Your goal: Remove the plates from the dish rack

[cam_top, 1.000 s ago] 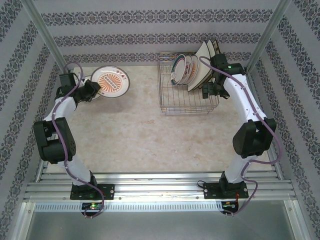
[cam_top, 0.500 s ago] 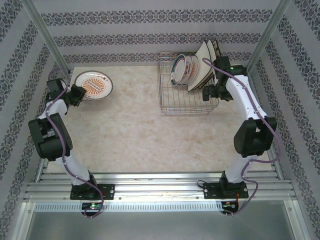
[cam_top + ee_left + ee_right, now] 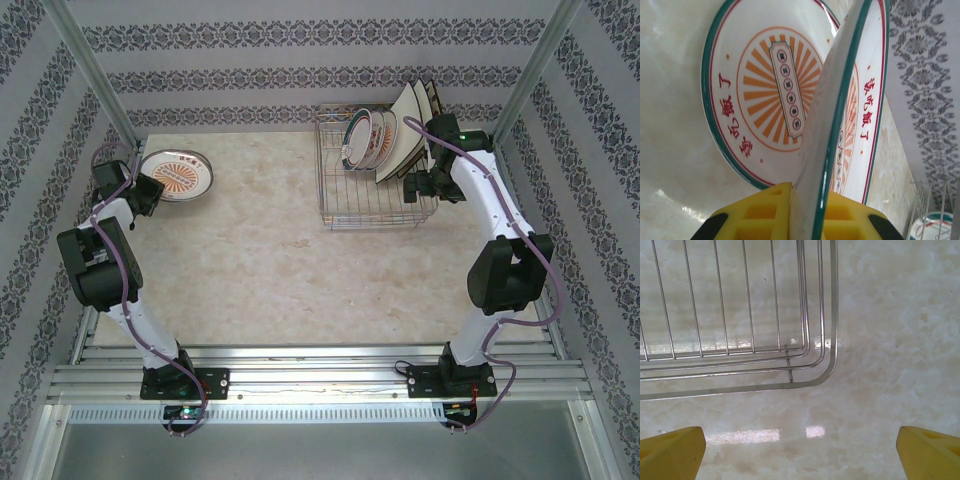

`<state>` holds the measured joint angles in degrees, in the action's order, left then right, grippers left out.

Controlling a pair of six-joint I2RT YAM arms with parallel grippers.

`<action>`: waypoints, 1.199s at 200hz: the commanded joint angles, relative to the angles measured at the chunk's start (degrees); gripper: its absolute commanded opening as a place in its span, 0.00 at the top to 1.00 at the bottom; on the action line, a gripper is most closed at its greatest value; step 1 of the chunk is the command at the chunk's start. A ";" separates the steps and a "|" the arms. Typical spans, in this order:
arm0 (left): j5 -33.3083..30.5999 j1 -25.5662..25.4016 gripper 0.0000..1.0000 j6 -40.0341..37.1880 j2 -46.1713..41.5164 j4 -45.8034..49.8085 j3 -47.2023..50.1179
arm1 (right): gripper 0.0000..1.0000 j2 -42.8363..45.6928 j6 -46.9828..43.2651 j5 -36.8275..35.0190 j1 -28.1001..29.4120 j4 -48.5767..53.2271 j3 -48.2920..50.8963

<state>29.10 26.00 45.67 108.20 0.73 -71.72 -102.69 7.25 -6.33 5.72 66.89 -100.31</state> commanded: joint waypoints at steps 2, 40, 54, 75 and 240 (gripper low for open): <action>-2.49 1.07 1.00 3.75 1.22 -6.39 -1.91 | 0.02 -0.30 -0.48 0.51 0.95 0.08 0.64; -2.76 1.07 1.00 5.68 3.79 -9.32 -2.39 | 0.02 -0.39 -0.28 0.66 1.61 0.25 0.04; -1.95 1.07 1.00 6.16 5.24 -9.74 -3.22 | 0.02 -0.67 -0.26 0.57 2.13 0.53 -0.58; -1.40 1.07 1.00 6.54 6.95 -10.73 -3.85 | 0.02 -1.27 0.01 -0.04 2.88 1.13 -1.54; -6.75 1.07 0.60 -2.08 8.39 0.88 -7.05 | 0.02 -5.79 -0.32 -2.15 6.87 4.66 -9.61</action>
<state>25.93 26.37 47.97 119.52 -4.49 -76.88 -107.37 7.27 -7.05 11.90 69.58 -107.53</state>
